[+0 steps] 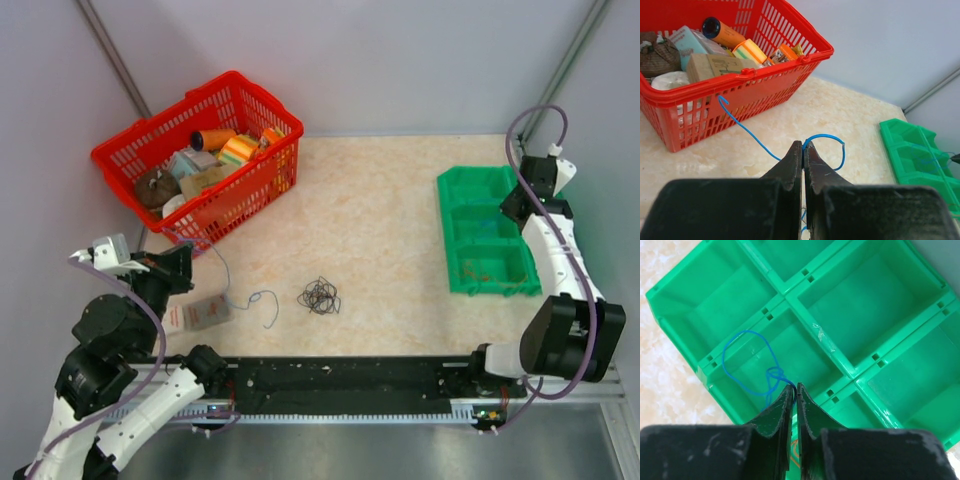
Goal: Untangle the cables
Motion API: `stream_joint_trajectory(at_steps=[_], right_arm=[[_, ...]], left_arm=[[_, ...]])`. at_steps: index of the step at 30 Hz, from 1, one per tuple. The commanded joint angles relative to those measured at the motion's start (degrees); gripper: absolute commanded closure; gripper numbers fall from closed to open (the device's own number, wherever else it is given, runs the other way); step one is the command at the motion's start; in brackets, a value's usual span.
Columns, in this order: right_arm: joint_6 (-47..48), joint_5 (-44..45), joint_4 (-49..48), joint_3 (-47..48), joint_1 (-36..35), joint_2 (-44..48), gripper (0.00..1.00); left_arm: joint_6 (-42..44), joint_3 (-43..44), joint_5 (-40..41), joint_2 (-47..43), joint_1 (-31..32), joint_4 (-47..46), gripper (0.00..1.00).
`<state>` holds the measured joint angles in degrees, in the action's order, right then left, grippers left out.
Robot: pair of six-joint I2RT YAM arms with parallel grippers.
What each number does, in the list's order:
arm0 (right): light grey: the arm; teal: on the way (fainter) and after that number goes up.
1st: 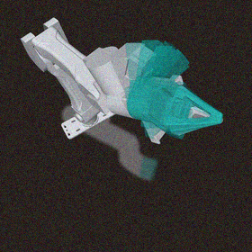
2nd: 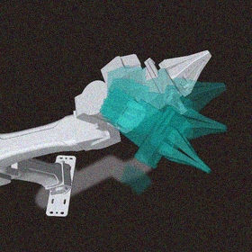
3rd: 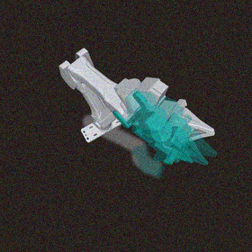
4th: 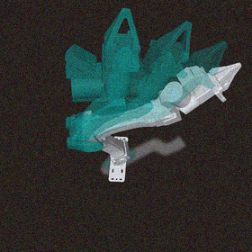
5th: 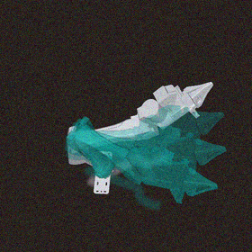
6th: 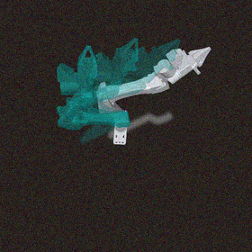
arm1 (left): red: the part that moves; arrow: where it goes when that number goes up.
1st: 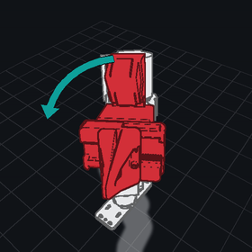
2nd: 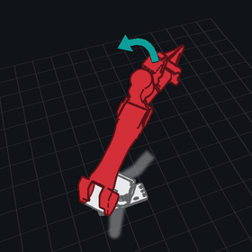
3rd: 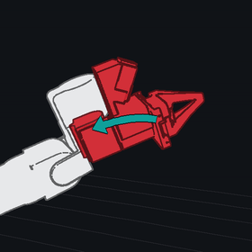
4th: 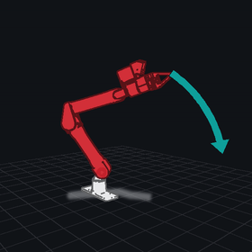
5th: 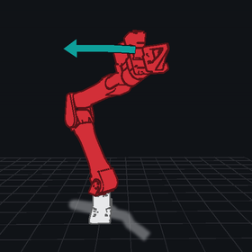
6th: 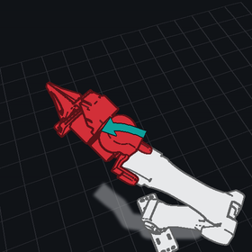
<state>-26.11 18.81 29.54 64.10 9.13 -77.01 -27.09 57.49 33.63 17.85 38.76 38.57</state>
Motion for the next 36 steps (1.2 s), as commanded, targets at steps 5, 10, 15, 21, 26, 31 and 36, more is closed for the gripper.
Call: stream_joint_trajectory(at_steps=[5,10,15,21,26,31,36], right_arm=[[-0.78,0.79,-0.89,-2.65,-0.34,3.08,1.0],[-0.26,-1.22,-1.59,-4.16,-0.42,4.33,1.0],[-2.1,-2.19,-1.06,-6.78,-2.88,5.38,1.0],[-3.51,-3.52,-0.8,-7.93,-3.5,4.68,1.0],[-2.02,-0.54,-3.61,-4.52,-3.5,-0.92,1.0],[0.09,-1.92,-0.99,2.6,-3.67,-8.93,0.78],[1.5,-1.84,-0.18,-1.07,-7.45,-1.58,0.19]], left_arm=[[-4.19,-0.54,-4.36,2.19,0.08,-1.22,1.0],[-4.64,-0.54,-4.97,2.72,0.08,-1.3,1.0],[-5.78,-0.8,-6.55,3.69,0.09,-1.48,1.0],[-7.1,-1.24,-8.05,4.13,0.08,-1.04,1.0],[-8.15,-1.42,-8.93,4.13,0.08,-0.51,1.0],[-9.73,-0.98,-12.09,5.44,0.09,-0.51,1.0],[-10.52,-1.68,-14.2,6.85,0.08,-1.12,1.0]])
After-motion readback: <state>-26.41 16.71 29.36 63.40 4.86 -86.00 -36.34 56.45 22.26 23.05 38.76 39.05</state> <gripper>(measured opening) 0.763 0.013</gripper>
